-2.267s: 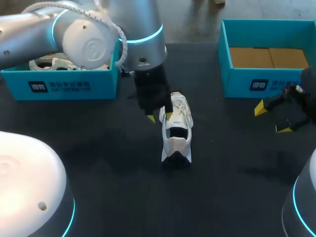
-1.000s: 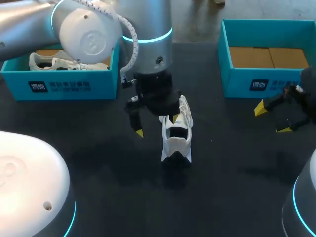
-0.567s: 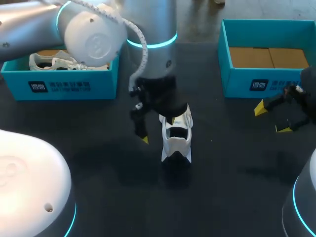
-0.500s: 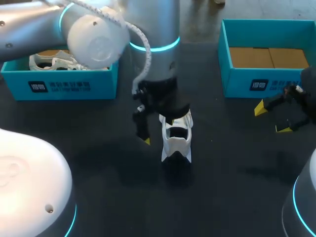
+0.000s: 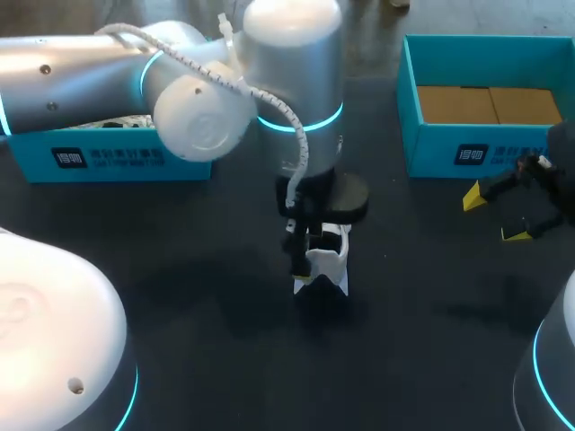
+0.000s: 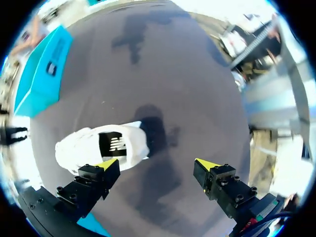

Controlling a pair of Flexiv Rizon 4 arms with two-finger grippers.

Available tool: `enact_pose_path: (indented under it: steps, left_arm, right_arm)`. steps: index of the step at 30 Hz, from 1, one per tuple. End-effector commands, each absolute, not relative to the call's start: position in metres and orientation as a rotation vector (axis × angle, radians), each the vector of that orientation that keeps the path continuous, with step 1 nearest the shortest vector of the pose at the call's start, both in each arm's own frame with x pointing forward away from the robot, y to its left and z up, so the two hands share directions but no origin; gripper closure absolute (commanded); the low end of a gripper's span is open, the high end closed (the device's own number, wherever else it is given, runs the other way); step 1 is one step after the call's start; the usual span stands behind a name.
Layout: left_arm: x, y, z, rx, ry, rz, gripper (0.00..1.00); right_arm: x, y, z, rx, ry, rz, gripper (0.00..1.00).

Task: Take the shoe out of the shoebox, open the shoe tongue, remove and reinsert the insole, then place the shoe into the shoebox

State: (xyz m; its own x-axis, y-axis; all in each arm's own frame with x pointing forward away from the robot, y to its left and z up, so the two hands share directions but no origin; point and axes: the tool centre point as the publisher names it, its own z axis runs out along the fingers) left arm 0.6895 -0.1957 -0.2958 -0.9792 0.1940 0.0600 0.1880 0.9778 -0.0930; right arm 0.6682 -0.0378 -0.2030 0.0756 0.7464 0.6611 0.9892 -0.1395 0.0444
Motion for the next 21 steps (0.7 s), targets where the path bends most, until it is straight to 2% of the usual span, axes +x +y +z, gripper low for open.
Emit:
enact_pose_path:
  steps: [1,19,21]
  left_arm:
    - [0.694,-0.195,-0.312,0.049,-3.121,0.236,0.00]
    - [0.710,-0.217,-0.351,0.022,-3.073,0.196,0.00]
    - [0.710,-0.219,-0.351,0.012,-3.069,0.183,0.03]
  right_arm:
    - [0.668,-0.037,-0.203,-1.945,-1.717,-0.775,0.00]
    - [0.668,-0.037,-0.203,-1.945,-1.717,-0.775,0.00]
    - [0.668,-0.037,-0.203,-1.945,-1.717,-0.775,0.00]
